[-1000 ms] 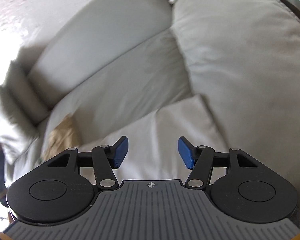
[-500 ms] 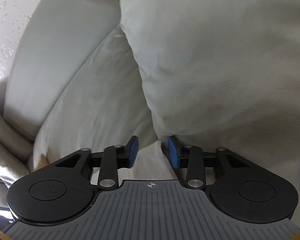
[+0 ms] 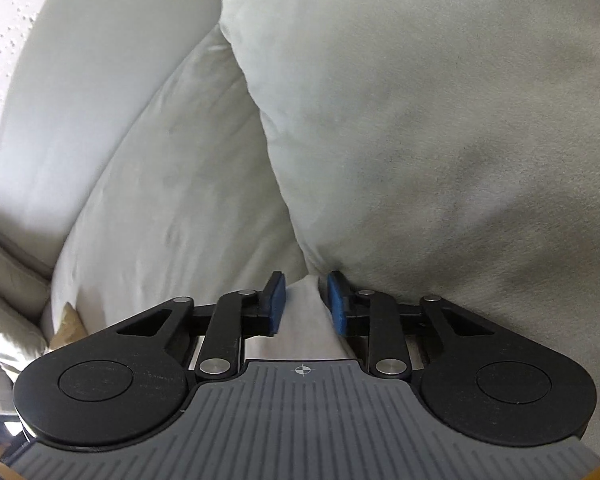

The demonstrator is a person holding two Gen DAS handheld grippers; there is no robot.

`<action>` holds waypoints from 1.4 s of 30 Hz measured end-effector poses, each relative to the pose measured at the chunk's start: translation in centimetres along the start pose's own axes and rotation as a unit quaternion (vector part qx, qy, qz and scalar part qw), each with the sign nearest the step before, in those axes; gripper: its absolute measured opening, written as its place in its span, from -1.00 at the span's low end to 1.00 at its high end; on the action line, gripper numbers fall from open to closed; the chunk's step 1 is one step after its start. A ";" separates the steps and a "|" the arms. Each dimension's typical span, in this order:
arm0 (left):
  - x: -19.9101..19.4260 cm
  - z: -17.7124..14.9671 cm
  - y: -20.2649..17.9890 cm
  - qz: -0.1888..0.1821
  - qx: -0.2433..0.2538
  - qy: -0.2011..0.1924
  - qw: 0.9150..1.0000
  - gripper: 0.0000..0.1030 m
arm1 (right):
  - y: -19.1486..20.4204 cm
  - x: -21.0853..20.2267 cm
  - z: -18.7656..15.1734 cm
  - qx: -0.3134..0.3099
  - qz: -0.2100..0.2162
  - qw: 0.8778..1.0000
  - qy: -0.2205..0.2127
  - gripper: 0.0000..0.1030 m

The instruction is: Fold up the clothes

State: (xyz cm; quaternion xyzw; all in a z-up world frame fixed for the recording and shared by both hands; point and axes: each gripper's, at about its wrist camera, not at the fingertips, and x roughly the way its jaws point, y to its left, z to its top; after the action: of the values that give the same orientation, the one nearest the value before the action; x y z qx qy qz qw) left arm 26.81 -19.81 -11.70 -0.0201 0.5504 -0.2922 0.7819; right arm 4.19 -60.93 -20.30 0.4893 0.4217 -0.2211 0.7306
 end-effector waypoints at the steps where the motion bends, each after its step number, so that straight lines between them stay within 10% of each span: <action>1: 0.2 0.0 -0.4 -0.002 0.008 0.004 1.000 -0.83 | -0.1 0.1 0.0 0.005 0.002 1.000 0.001 -0.51; 4: -0.1 -0.5 -1.7 0.018 0.037 -0.014 0.999 -0.94 | 0.5 0.5 -0.5 -0.028 -0.004 1.000 -0.007 -0.92; 10: -2.5 -1.9 -1.2 0.074 0.017 -0.110 0.991 -0.96 | 1.1 -2.9 -2.2 -0.072 -0.011 0.990 -0.118 -0.97; 15: -0.7 -2.8 -0.9 0.117 0.005 -0.110 0.987 -0.89 | -0.1 -3.2 -2.1 -0.050 -0.024 0.991 -0.120 -0.96; 19: -0.7 -2.7 -0.4 0.142 0.009 -0.116 0.983 -0.29 | -0.9 -2.9 -1.9 -0.017 -0.010 0.994 -0.109 -0.70; 23: -3.7 -3.3 -0.6 0.151 -0.012 -0.153 0.977 -0.17 | 0.5 -5.0 -3.4 -0.023 -0.004 0.988 -0.151 -0.19; 26: -6.6 -5.2 -2.8 0.145 0.028 -0.187 0.971 -0.19 | 2.2 -6.8 -5.5 -0.062 0.004 0.985 -0.164 -0.18; 30: -5.5 -7.7 -6.3 0.090 0.111 -0.125 0.982 -0.23 | 5.0 -5.6 -8.2 -0.137 0.027 0.982 -0.126 -0.19; 34: -1.9 -9.1 -6.1 0.136 0.129 -0.086 0.978 -0.42 | 5.8 -2.1 -9.4 -0.156 -0.002 0.983 -0.097 -0.38; 36: -1.7 -9.3 -4.2 0.141 0.102 -0.077 0.982 -0.61 | 3.4 -1.9 -9.1 -0.127 -0.074 0.983 -0.112 -0.59; 37: -1.7 -9.4 -3.1 0.137 0.085 -0.073 0.984 -0.65 | 1.4 -2.4 -8.7 -0.106 -0.096 0.982 -0.121 -1.00; 42: -6.9 -10.3 -3.2 0.113 0.071 -0.086 0.987 -0.54 | -3.3 -9.1 -9.3 -0.024 -0.048 0.987 -0.149 -0.79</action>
State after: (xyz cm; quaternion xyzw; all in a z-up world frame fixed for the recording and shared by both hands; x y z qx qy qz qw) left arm 14.90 -16.21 -8.79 0.0729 0.4577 -0.2375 0.8537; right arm -6.93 -54.80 -16.03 0.4123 0.3362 -0.3163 0.7855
